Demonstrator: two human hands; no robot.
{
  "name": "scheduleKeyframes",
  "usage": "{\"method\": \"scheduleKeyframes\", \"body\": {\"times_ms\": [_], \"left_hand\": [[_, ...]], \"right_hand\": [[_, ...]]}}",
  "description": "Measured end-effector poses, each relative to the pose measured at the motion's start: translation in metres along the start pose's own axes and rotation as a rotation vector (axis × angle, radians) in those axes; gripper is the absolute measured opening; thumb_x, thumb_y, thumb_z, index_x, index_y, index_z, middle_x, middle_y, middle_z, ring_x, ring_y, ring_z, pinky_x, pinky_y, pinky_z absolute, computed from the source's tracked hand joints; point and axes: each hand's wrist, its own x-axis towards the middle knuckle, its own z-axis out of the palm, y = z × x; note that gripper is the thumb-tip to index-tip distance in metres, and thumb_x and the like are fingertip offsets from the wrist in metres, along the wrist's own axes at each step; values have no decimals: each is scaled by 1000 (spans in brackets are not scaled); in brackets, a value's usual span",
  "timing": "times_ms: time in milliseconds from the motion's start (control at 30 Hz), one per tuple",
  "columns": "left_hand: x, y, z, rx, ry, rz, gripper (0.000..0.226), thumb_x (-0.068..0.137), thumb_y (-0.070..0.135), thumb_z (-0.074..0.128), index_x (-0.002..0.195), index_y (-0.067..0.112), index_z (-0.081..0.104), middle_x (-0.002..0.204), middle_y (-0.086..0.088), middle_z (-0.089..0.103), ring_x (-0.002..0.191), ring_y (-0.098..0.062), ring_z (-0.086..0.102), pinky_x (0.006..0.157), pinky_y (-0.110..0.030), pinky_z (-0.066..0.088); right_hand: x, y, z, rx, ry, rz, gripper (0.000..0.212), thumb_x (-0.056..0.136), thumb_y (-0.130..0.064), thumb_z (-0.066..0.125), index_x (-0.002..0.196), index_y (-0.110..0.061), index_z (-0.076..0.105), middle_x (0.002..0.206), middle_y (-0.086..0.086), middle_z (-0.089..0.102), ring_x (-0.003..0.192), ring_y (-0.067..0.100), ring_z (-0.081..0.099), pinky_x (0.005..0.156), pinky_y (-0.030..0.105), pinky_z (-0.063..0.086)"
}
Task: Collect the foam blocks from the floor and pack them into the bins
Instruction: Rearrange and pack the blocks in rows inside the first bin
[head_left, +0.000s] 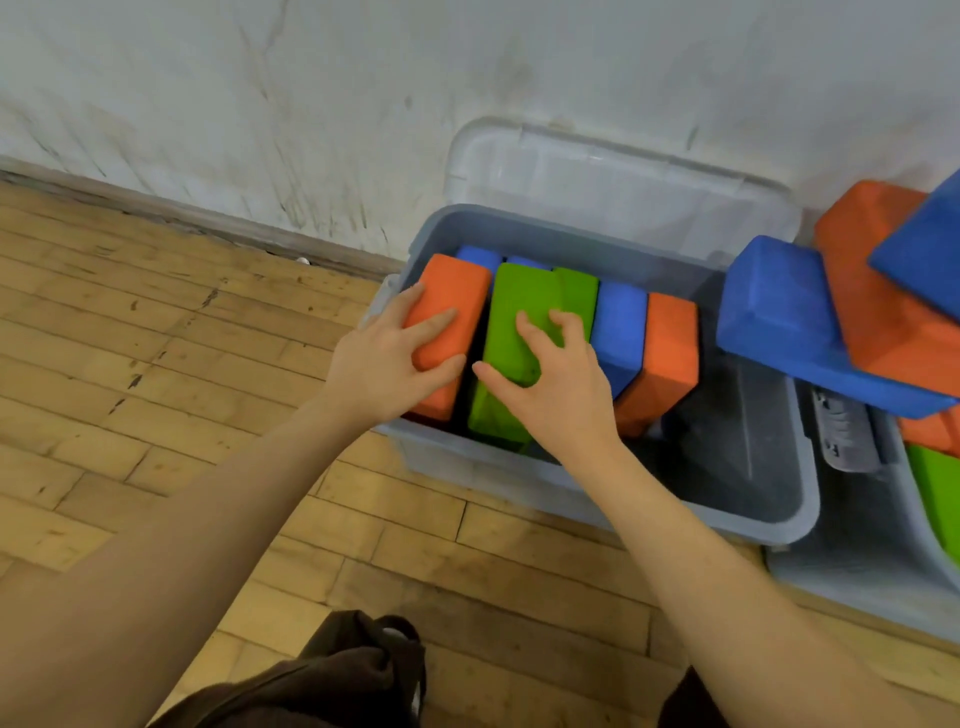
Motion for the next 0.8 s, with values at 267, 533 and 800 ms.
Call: {"method": "scheduleKeyframes", "body": {"times_ms": [267,533,800], "left_hand": [[-6,-14,19,-86,55,174,47,87,49,40,123,29,62,137,-5,49,102,-22,60,68,-34,52],[32,15,14,187,-40,14,68,83,67,34,139,30,41,139,-13,39,114,-40,47,89,-47,41],[54,12,24,65,-196,-137,66,89,55,43,148,34,19,156,-9,10,136,-34,27,105,-46,31]], "right_hand": [[-18,20,33,45,-152,58,69,80,-65,56,139,-31,43,145,-6,27,114,21,53,88,40,48],[9,26,49,-47,-26,24,46,94,-51,41,135,-32,49,128,-2,47,103,28,53,80,41,45],[72,41,67,-104,-23,18,41,98,-41,42,137,-30,48,144,-1,42,125,30,38,98,39,26]]}}
